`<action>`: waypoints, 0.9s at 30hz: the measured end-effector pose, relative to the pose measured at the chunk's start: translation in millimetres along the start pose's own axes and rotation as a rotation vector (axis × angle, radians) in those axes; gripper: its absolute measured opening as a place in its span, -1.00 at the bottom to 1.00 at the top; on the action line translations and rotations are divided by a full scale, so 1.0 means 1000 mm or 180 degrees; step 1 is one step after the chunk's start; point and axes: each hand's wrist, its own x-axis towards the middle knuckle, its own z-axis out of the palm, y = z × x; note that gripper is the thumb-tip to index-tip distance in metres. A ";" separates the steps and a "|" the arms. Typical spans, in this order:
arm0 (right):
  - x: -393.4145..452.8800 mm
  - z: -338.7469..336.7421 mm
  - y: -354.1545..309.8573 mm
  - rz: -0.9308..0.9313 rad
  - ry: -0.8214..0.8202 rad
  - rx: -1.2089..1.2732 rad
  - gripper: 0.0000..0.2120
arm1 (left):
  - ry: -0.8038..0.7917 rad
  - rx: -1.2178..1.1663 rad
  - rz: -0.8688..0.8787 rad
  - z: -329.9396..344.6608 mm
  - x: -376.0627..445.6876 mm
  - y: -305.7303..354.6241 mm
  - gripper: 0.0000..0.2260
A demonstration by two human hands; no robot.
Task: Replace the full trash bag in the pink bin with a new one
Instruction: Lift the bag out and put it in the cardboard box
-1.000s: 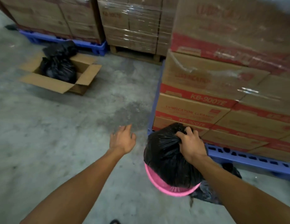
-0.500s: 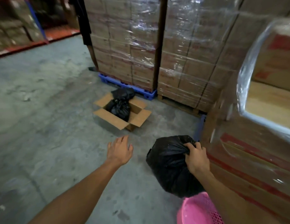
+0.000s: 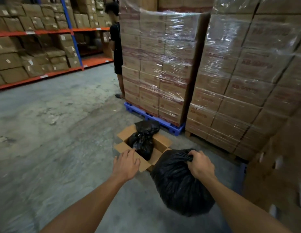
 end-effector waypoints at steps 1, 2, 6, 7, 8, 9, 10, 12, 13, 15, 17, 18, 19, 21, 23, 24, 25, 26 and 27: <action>0.020 -0.001 -0.008 0.0019 -0.0044 -0.0020 -0.69 | -0.0035 0.0013 -0.0023 -0.002 0.019 -0.001 -0.47; 0.041 0.000 -0.015 0.0047 -0.0089 0.0000 -0.68 | -0.0070 0.0022 -0.0055 -0.003 0.037 -0.002 -0.46; 0.125 0.008 -0.042 0.0249 -0.0259 0.0227 -0.62 | -0.0152 -0.0056 -0.0196 -0.012 0.112 -0.014 -0.44; 0.144 0.012 -0.048 0.0317 -0.0320 0.0286 -0.62 | -0.0168 -0.0056 -0.0224 -0.011 0.130 -0.020 -0.44; 0.163 0.017 -0.054 0.0388 -0.0358 0.0337 -0.62 | -0.0176 -0.0056 -0.0254 -0.011 0.148 -0.026 -0.44; 0.182 0.023 -0.060 0.0458 -0.0391 0.0379 -0.64 | -0.0195 -0.0056 -0.0301 -0.010 0.168 -0.033 -0.44; 0.202 0.030 -0.068 0.0525 -0.0411 0.0428 -0.68 | -0.0221 -0.0052 -0.0343 -0.010 0.189 -0.039 -0.44; 0.246 0.045 -0.082 0.0625 -0.0430 0.0517 -0.73 | -0.0247 -0.0036 -0.0361 -0.008 0.235 -0.051 -0.44; 0.269 0.054 -0.089 0.0670 -0.0471 0.0549 -0.73 | -0.0279 -0.0026 -0.0351 -0.006 0.259 -0.057 -0.44; 0.314 0.076 -0.100 0.0744 -0.0535 0.0586 -0.74 | -0.0314 -0.0006 -0.0289 0.000 0.310 -0.067 -0.43; 0.356 0.100 -0.112 0.0845 -0.0574 0.0612 -0.77 | -0.0394 -0.0004 -0.0243 0.004 0.360 -0.077 -0.43; 0.368 0.107 -0.118 0.0890 -0.0596 0.0639 -0.77 | -0.0402 -0.0020 -0.0226 0.006 0.377 -0.079 -0.43; 0.390 0.119 -0.124 0.0966 -0.0621 0.0648 -0.77 | -0.0457 -0.0031 -0.0209 0.010 0.403 -0.085 -0.43; 0.429 0.141 -0.134 0.1140 -0.0627 0.0640 -0.79 | -0.0544 0.0014 -0.0155 0.021 0.449 -0.094 -0.44; 0.462 0.163 -0.143 0.1286 -0.0629 0.0646 -0.78 | -0.0645 0.0052 -0.0174 0.035 0.489 -0.100 -0.43; 0.478 0.175 -0.144 0.1356 -0.0645 0.0670 -0.76 | -0.0726 0.0072 -0.0163 0.044 0.507 -0.102 -0.43; 0.494 0.190 -0.143 0.1419 -0.0671 0.0715 -0.73 | -0.0787 0.0079 -0.0167 0.054 0.523 -0.103 -0.43; 0.510 0.204 -0.144 0.1478 -0.0685 0.0786 -0.71 | -0.0833 0.0079 -0.0180 0.065 0.540 -0.103 -0.43; 0.526 0.219 -0.143 0.1552 -0.0707 0.0838 -0.70 | -0.0869 0.0078 -0.0197 0.077 0.556 -0.103 -0.43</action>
